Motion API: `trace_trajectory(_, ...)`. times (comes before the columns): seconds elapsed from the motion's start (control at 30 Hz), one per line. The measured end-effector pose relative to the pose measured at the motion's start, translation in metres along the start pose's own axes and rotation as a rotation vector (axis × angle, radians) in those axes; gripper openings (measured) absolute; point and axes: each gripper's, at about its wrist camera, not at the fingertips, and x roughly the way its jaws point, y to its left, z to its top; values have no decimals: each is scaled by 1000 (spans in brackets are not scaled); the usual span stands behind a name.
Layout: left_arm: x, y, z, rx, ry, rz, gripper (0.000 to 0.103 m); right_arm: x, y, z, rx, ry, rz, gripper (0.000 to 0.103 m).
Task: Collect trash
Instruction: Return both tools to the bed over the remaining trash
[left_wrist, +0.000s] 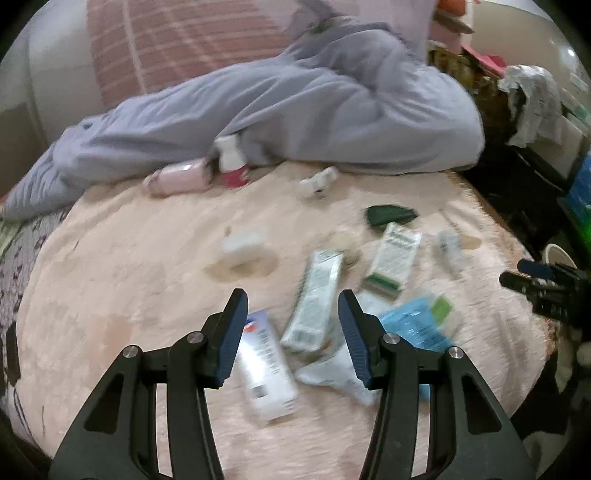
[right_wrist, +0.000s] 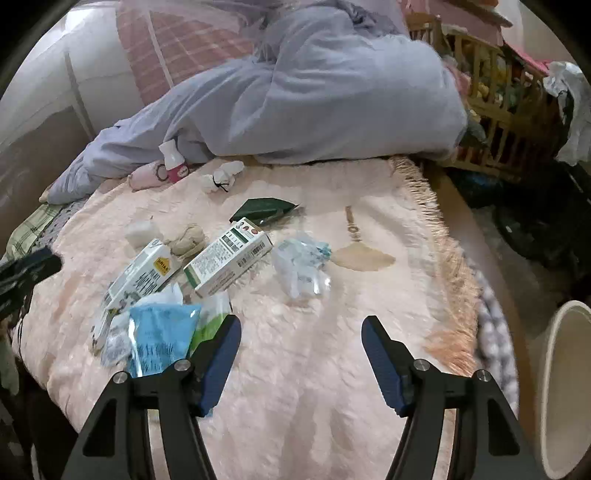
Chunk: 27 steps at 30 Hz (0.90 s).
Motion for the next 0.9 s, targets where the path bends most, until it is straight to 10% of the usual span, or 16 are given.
trace_trajectory(0.3,31,36,-12,-68,95,-51,49,57,-4,18,25,53,11,65)
trace_trajectory(0.63,108,-18,51,-25,184,-248,50,86,-16,34,41,49,38,65)
trace_trajectory(0.9,173,-57,84,139,281,-155,50,117,-11,45,-2,74,59,59)
